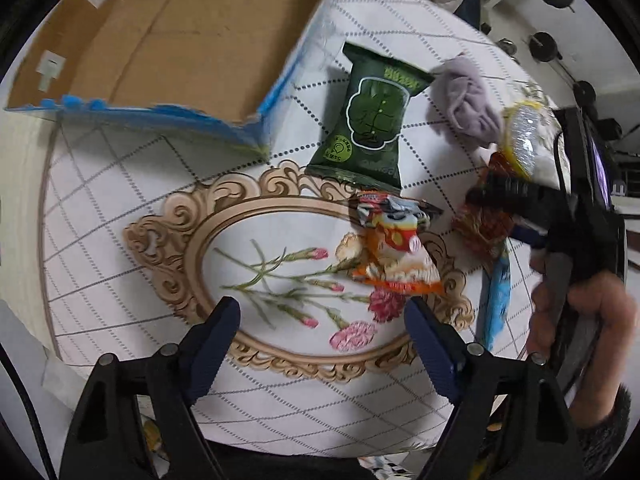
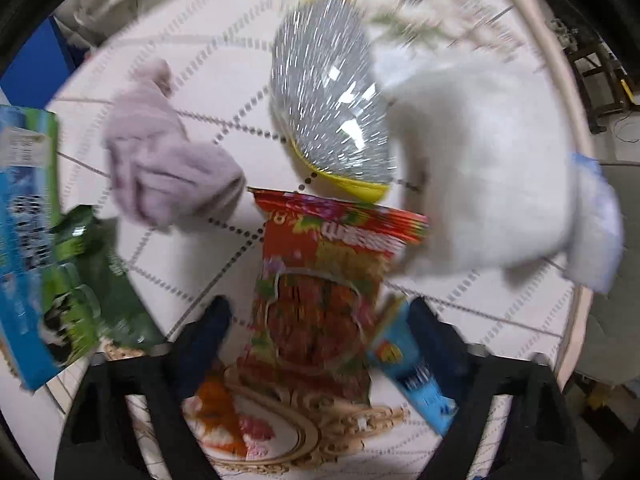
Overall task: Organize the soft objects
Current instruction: 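Grasp the panda snack bag with left tool while right tool grasps red snack bag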
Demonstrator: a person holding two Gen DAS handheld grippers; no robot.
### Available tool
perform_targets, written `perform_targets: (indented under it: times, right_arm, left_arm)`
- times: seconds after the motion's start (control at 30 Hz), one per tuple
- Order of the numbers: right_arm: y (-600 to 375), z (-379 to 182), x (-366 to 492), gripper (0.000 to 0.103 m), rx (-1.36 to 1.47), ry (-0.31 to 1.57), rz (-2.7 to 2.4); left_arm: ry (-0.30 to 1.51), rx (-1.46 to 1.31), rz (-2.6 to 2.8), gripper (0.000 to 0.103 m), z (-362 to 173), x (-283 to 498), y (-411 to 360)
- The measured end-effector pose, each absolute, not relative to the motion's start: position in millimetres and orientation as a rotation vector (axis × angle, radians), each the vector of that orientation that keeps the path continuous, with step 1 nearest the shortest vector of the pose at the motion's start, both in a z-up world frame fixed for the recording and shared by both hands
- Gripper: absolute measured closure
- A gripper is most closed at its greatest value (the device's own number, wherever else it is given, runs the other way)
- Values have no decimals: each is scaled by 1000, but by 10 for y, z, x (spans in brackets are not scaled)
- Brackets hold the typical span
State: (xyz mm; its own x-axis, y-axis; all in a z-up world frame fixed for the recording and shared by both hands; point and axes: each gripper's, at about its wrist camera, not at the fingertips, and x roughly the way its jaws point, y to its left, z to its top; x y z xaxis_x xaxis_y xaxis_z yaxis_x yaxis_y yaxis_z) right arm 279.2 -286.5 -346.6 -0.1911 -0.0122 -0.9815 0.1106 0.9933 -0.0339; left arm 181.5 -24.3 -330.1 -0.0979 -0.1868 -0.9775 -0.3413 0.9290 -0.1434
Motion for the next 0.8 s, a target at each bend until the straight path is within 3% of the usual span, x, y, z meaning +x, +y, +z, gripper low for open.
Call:
perform_targets:
  times: [0.13,0.33,0.43,0.47,0.5,0.53,0.57,0.7,0.8]
  right_arm:
    - [-2865,-3538,2593,49,16,1786,-25]
    - [-3045,-3646,2206,50,-25,1832,45]
    - [-3121,-3768,2132,42,-13,1843,47]
    - [-3157,-3884,2104,39,-5,1846,45]
    - [-3173,-3953,2083,39,10,1851,45]
    - [-3174,-4045,2059,39,20,1862,48]
    - [-3164,-4116,2040,38,20,1866,51]
    - [-3051,-3993,1958,52,2,1841,41]
    - [-3049,-3893,1806,55,89,1815,54]
  left_arm:
    - [1707,-483,107,24,-3516,2051,-301]
    - [1771,-415,53,24,-3812,2342,-689]
    - [1813,-361,51,24,-4011,2414,-865]
    - [1825,-334,50,29,-4092,2437,-927]
    - [1834,-302,52,54,-4168,2446,-981]
    - [1849,-265,54,66,-4236,2440,-1029]
    - [1845,-243,51,67,-4255,2428,-1069]
    - [1767,-129,67,70,-4026,2317,-1161]
    - [1701,-136,47,71,-3666,2150,-1111]
